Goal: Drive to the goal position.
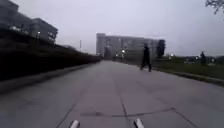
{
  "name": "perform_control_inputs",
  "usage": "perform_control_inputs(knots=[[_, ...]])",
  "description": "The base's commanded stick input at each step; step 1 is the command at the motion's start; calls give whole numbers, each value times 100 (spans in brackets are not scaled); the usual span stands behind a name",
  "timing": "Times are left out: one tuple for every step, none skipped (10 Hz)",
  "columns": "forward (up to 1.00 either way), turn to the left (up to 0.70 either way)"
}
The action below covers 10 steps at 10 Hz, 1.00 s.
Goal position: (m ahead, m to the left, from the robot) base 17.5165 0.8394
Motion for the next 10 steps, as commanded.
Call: perform_control_inputs(knots=[[70, 0], [70, 0], [70, 0], [70, 0], [70, 0], [70, 0], [70, 0], [70, 0], [70, 0], [70, 0]])
